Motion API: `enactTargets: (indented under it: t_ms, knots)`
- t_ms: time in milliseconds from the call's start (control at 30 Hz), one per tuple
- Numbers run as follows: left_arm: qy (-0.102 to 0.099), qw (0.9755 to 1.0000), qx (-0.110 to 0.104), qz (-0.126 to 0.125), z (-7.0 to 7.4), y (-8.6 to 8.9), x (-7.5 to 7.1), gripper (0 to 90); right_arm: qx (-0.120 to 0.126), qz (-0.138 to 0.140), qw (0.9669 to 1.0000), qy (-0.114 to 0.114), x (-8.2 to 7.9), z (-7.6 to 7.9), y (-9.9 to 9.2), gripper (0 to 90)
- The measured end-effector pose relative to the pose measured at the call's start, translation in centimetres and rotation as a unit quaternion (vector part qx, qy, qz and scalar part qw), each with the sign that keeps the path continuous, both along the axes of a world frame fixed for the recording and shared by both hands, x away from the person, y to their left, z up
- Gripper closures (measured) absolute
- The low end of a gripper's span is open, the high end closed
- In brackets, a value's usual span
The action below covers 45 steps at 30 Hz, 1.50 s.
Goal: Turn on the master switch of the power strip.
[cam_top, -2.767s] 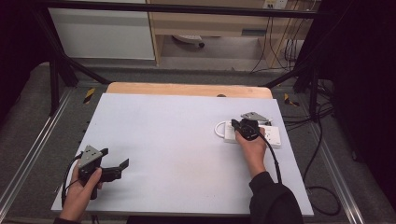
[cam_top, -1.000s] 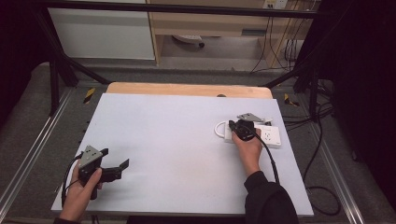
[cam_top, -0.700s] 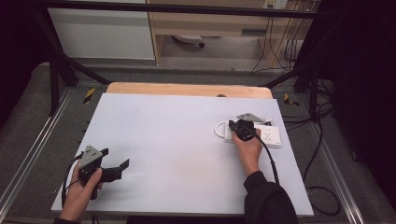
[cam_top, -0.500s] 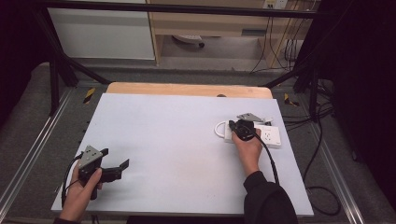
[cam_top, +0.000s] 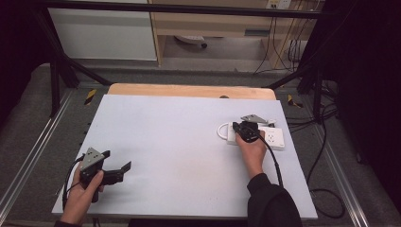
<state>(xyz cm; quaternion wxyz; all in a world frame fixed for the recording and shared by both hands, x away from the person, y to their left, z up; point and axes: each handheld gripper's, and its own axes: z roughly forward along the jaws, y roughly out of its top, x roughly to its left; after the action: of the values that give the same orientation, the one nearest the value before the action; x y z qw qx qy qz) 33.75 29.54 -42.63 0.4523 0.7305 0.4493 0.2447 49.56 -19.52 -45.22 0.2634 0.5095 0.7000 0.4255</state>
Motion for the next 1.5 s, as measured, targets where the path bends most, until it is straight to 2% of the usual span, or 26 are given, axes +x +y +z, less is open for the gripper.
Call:
enactTargets:
  t_ms: [1100, 1500]
  knots:
    - [0.002, 1.0, -0.001, 0.0, -0.03, 0.08, 0.04, 6.1, -0.005, -0.002, 1.0, 0.002, -0.04, 0.12, 0.18, 90.0]
    - [0.002, 1.0, -0.002, 0.001, -0.04, 0.13, 0.05, 6.1, 0.009, -0.003, 1.0, 0.0, -0.03, 0.23, 0.07, 90.0]
